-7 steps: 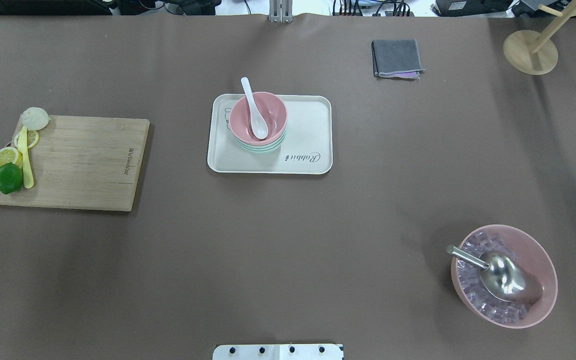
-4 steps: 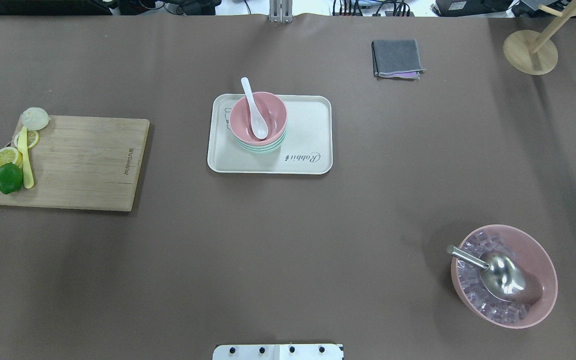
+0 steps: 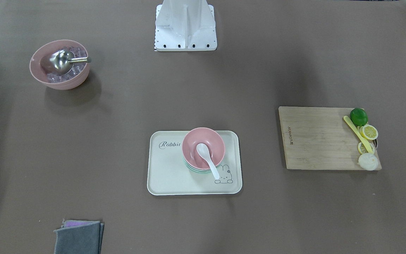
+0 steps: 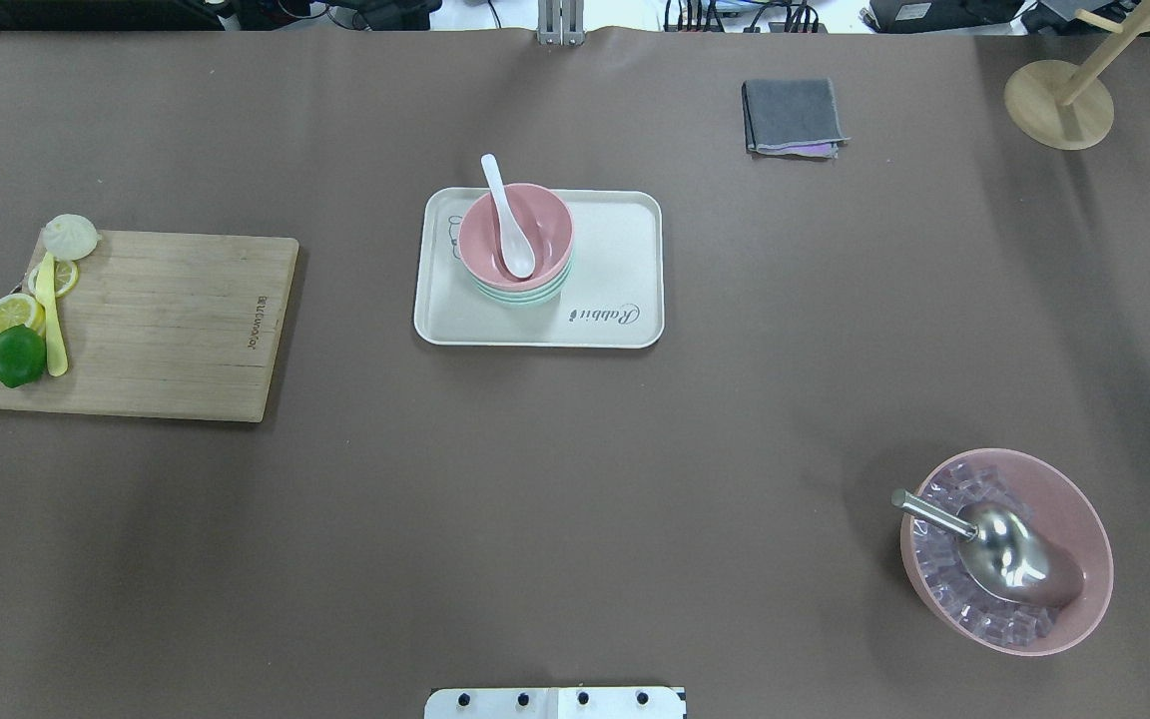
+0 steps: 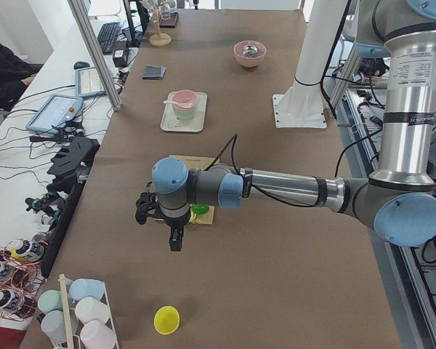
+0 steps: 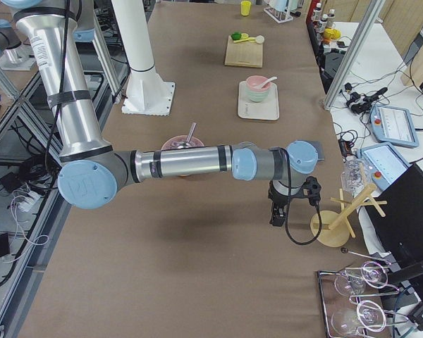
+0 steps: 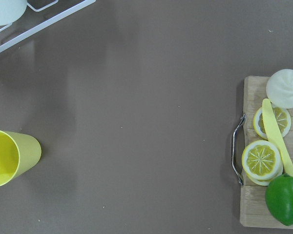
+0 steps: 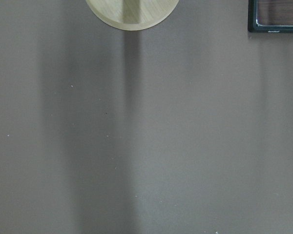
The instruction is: Stack pink bowl on green and place spoon
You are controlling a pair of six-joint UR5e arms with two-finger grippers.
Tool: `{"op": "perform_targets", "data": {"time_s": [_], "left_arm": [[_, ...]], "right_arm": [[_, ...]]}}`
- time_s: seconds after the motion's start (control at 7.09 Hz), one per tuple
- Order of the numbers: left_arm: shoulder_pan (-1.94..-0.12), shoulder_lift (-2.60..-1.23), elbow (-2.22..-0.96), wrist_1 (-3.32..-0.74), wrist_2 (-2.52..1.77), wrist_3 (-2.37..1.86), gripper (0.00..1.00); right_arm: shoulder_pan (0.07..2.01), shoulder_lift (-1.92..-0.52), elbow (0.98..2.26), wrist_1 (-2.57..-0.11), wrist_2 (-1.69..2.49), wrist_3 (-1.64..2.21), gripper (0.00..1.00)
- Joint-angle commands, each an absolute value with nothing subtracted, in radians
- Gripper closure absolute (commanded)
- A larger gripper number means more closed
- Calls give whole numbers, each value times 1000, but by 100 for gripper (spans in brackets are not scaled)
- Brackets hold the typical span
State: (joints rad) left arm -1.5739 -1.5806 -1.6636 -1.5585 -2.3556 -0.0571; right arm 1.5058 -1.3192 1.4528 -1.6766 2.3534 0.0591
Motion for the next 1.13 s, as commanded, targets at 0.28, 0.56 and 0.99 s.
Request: {"op": "perform_targets", "data": {"time_s": [0.28,0.56,0.99], "left_arm": [[-1574,-1589,-1667,-1559,-2359,-57,2],[-1574,-1589,-1670,-1563,-2355,-57,2],[-1575,-1594,-1672,-1563,-2353,-57,2]], "right_arm": [[1506,-1324,1474,-1677,2352,60,0],[1517,-1324,1485,-1677,2355,60,0],[1517,-1342,1500,-1677,2384,60,0]]}}
